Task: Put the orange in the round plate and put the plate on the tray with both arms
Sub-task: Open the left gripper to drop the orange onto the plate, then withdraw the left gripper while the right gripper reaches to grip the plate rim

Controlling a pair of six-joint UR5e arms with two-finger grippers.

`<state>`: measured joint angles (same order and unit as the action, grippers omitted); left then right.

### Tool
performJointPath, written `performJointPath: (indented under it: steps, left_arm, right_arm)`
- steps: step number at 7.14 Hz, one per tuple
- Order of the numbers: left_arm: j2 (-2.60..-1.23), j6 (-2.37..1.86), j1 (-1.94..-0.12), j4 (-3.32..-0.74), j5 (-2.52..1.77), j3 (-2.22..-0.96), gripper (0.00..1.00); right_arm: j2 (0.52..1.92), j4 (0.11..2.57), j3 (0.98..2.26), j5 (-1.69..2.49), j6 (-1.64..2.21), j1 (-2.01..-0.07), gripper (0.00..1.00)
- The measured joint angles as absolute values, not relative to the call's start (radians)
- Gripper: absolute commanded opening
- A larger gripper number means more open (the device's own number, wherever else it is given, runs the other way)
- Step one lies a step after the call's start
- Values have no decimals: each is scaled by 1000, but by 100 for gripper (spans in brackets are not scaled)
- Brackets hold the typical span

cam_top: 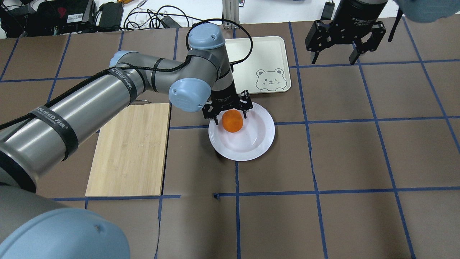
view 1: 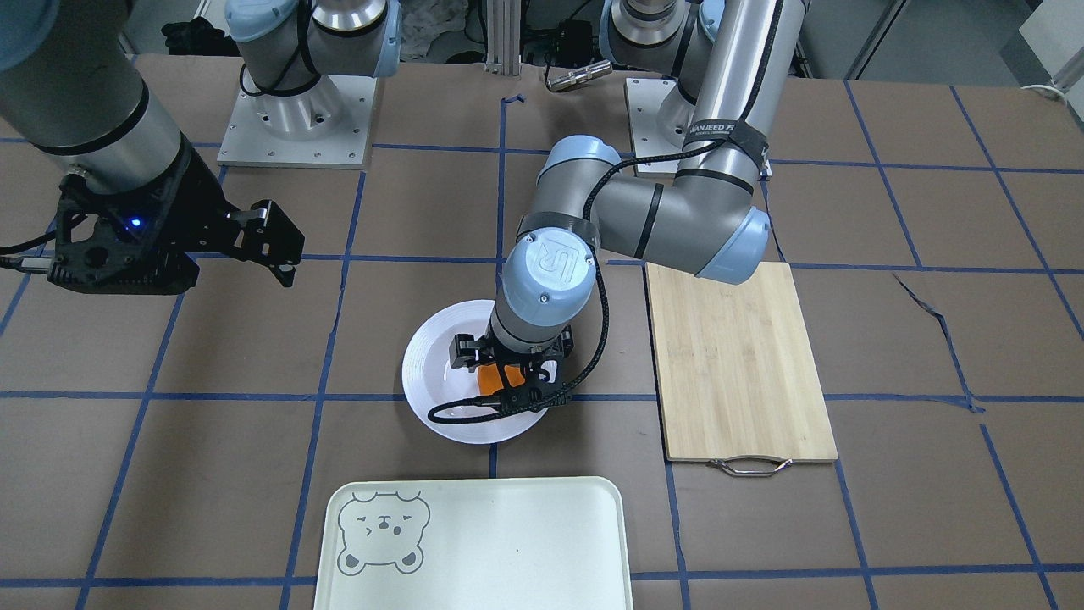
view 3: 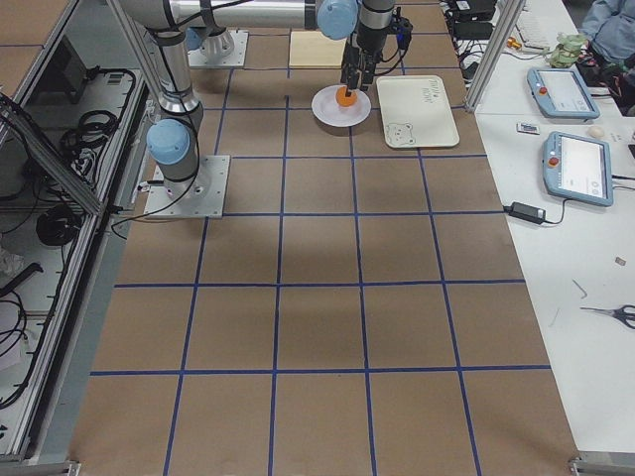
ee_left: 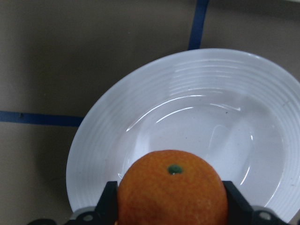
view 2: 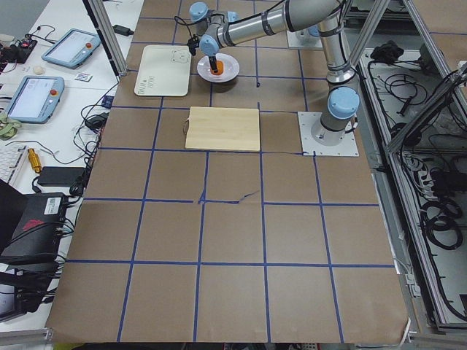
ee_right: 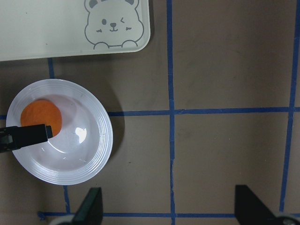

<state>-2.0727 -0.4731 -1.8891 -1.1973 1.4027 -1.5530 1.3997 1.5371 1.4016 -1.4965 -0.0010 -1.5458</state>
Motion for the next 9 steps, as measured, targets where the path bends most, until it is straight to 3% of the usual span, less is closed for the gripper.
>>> performJointPath:
  steps: [2, 4, 9]
  left_arm:
    - [-2029, -475, -1867, -1209, 1448, -1536, 100]
    - [-1982, -401, -1751, -1231, 1510, -1530, 100]
    - [-1868, -121, -1421, -1309, 1581, -1527, 100]
  right_arm:
    - [1385, 1554, 1405, -1448, 0, -1545, 96]
    - [1314, 1621, 1430, -1390, 2, -1545, 100]
    - [1184, 2195, 1857, -1119, 19, -1547, 100]
